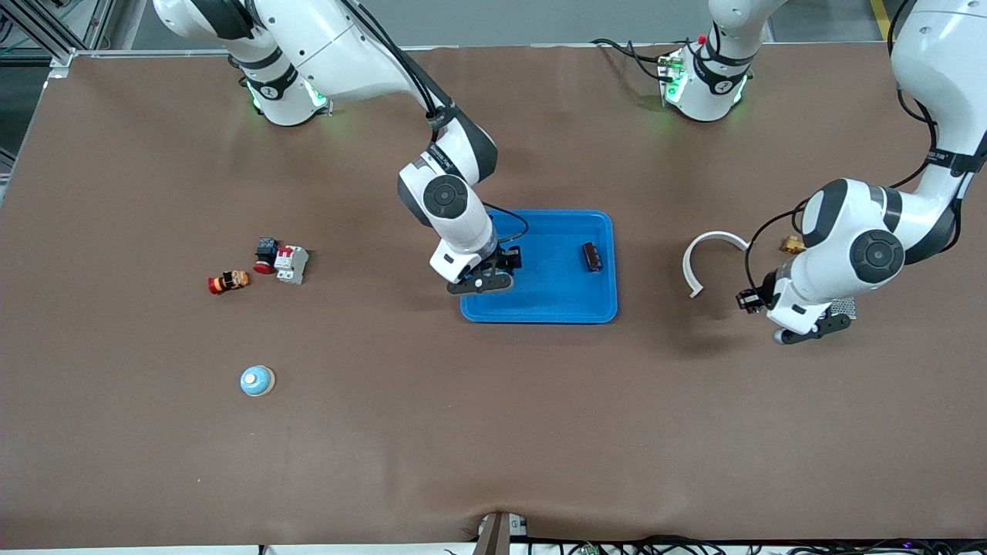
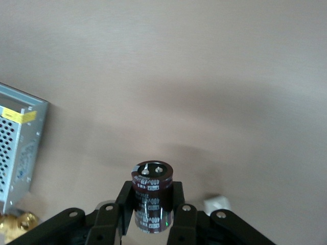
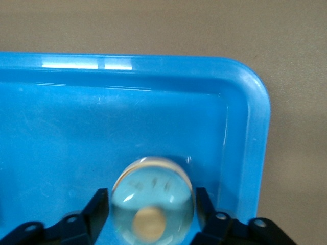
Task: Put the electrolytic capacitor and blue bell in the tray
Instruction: 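Release the bell into the tray while the left gripper carries the capacitor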
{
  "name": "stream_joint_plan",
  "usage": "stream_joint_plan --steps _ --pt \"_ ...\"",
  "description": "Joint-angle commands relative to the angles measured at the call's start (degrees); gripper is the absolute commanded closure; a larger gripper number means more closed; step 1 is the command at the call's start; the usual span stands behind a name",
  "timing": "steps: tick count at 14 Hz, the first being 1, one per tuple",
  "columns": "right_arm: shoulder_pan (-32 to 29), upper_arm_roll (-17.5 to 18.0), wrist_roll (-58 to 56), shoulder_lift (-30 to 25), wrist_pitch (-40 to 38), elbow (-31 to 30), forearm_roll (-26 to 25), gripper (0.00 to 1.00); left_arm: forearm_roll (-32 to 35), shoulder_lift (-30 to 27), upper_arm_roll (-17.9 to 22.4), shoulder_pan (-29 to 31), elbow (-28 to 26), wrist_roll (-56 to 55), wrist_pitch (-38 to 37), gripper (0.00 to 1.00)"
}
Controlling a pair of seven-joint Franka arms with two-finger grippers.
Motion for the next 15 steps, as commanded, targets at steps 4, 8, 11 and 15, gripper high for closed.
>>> stream_joint_plan --steps 4,8,11,15 --pt "0.7 -0.8 0.6 -0.6 0.3 0.4 -0.9 0.00 0.7 0.4 -3.5 -11.0 6.9 -12.5 -8.8 1.00" --pt "-0.3 -0.8 -0.2 -7.1 -9.8 0.3 -1.0 0.00 0.5 6.7 -3.3 -19.4 14.0 -24.7 -9.9 1.00" --pt "-4.7 -0.7 -7.4 -13.9 -20.8 0.4 -0.9 0.00 0.9 10.6 -1.9 -25.6 17.2 -33.0 -9.9 1.00" --pt "-14.2 -0.7 -20.7 -16.1 -27.2 1.8 -0.9 0.00 0.7 12.9 3.0 -32.5 17.7 -37.2 -9.1 1.00"
